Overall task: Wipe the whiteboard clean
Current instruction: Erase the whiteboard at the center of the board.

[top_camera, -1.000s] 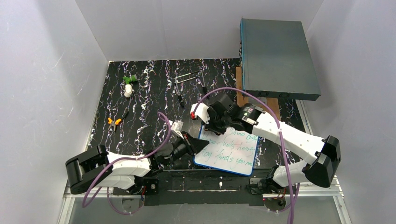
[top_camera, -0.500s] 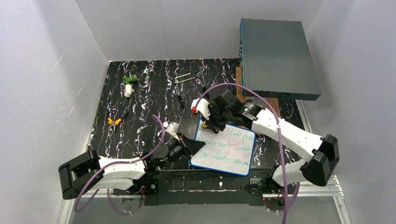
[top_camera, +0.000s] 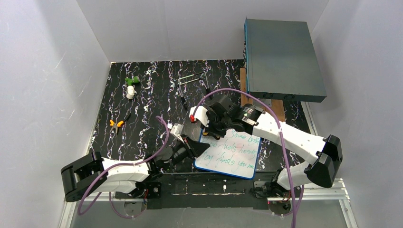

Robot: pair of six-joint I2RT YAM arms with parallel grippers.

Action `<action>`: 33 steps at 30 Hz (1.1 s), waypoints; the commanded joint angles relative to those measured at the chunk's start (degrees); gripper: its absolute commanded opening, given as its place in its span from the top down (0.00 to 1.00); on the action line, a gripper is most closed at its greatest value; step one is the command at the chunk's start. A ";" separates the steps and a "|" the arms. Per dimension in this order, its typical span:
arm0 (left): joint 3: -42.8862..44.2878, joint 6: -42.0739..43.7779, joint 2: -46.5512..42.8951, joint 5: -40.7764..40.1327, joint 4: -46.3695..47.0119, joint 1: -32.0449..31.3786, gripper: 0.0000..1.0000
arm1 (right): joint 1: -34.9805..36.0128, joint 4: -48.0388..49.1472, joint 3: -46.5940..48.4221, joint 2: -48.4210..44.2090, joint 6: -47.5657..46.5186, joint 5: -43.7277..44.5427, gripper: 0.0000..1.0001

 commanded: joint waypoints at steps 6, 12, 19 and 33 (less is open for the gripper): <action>2.19 5.62 -1.92 -4.99 -6.24 0.05 1.00 | 0.07 8.39 -2.62 -1.31 0.58 15.52 0.99; 1.73 5.70 -4.65 -5.24 -8.53 0.05 1.00 | 0.63 3.41 -1.55 -0.34 -1.28 5.87 0.99; 0.15 6.32 -7.57 -5.48 -9.43 0.05 1.00 | -4.73 3.19 -3.41 -2.92 0.67 0.53 0.99; 0.67 6.87 -8.94 -3.87 -11.22 0.06 1.00 | -2.53 -1.08 -4.71 -2.71 -4.24 -6.88 0.99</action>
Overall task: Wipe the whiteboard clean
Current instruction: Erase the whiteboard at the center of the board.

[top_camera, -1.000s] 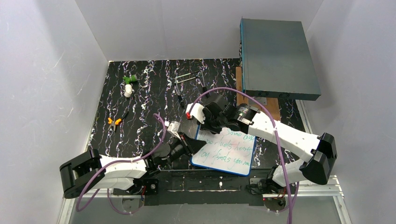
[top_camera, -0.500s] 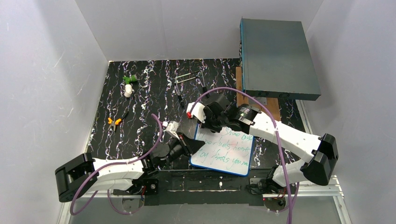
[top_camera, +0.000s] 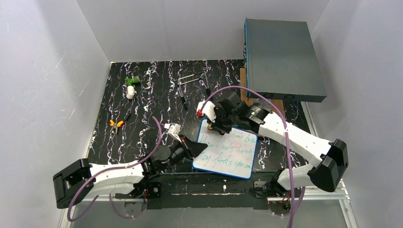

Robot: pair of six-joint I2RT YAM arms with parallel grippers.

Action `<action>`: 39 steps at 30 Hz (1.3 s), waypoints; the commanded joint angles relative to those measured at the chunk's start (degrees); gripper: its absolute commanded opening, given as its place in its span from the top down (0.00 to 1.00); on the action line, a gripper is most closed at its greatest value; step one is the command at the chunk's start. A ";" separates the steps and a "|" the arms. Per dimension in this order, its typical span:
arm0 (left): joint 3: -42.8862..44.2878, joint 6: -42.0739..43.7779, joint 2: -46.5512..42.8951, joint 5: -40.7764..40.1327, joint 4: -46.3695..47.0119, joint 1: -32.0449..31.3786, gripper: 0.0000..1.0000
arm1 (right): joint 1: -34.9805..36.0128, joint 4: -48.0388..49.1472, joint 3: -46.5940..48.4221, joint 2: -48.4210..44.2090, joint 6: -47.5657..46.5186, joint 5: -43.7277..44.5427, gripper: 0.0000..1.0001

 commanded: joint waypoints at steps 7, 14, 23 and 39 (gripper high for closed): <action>-0.11 7.72 -0.44 -2.24 -0.10 0.09 1.00 | 3.39 -1.09 -3.02 -0.50 -2.53 1.56 0.99; -0.34 7.13 0.08 -1.80 0.12 0.09 1.00 | 0.75 3.25 -1.51 -0.37 1.96 10.46 0.99; 1.29 7.62 3.61 -0.13 2.05 0.09 1.00 | -0.48 -1.77 -3.27 -2.67 -1.16 -4.82 0.99; 0.01 6.70 2.10 -0.78 2.60 0.09 1.00 | -2.43 0.87 -2.65 -1.64 1.83 4.33 0.99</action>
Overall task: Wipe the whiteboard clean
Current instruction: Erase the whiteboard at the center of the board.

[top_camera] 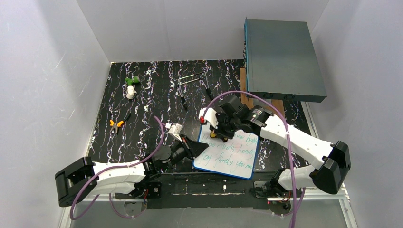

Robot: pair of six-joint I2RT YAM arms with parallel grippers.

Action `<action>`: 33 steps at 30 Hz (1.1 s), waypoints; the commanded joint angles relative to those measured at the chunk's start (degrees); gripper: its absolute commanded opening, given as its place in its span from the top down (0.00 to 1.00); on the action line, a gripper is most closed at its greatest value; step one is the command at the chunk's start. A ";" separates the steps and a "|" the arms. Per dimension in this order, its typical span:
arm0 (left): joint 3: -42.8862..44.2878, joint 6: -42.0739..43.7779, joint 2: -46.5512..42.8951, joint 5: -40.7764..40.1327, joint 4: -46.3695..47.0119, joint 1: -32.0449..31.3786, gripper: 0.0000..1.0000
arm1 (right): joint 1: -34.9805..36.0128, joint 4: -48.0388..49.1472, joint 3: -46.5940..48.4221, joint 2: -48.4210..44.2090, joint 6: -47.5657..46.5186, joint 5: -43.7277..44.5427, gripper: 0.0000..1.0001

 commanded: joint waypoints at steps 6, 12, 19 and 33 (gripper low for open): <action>0.02 6.28 0.35 -1.09 0.22 0.09 1.00 | -4.02 5.98 -0.39 -0.25 5.48 10.69 0.99; 0.17 6.22 -0.93 -1.14 -0.90 0.10 1.00 | -1.23 -3.16 1.17 0.90 -1.89 -5.74 0.99; 0.02 5.88 -1.28 -0.73 -0.42 0.05 1.00 | -0.21 -4.18 0.22 0.24 -3.68 -4.99 0.99; 0.46 6.63 -3.20 -0.56 -3.21 0.09 1.00 | -3.58 4.02 -0.26 -0.22 3.42 8.11 0.99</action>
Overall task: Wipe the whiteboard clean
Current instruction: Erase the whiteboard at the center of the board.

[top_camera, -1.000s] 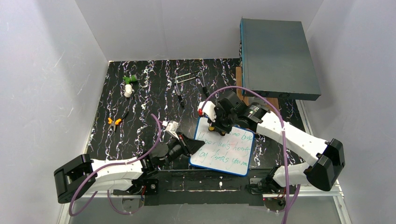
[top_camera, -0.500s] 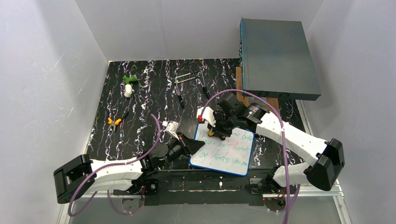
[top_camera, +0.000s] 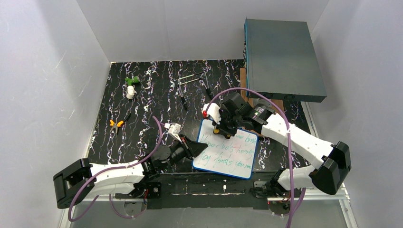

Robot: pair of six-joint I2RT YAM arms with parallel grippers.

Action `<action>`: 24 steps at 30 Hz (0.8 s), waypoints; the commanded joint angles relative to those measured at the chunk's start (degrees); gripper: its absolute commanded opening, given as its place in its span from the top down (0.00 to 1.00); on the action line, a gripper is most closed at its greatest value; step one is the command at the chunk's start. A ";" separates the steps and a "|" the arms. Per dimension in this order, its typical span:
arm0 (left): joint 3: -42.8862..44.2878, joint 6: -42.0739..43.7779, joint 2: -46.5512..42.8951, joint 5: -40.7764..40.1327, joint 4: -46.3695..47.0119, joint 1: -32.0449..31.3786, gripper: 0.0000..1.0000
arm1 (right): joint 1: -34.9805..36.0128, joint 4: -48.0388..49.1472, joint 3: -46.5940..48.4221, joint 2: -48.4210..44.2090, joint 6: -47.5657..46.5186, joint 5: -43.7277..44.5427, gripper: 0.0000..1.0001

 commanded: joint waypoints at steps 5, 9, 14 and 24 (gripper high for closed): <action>0.50 6.72 -0.44 -0.36 -0.14 0.03 1.00 | -1.20 -3.22 -0.28 -1.15 -5.07 -6.78 0.99; 0.89 6.95 -0.53 0.04 -0.72 0.03 1.00 | -1.20 -5.62 -0.69 -1.33 -8.08 -10.19 0.99; 0.29 6.69 -1.32 -0.27 -0.88 0.03 1.00 | -1.67 -1.67 -0.32 -0.44 -4.19 -2.35 0.99; 0.11 6.55 -1.84 -0.32 -1.51 0.03 1.00 | -4.01 3.60 -1.12 -1.10 0.53 5.44 0.99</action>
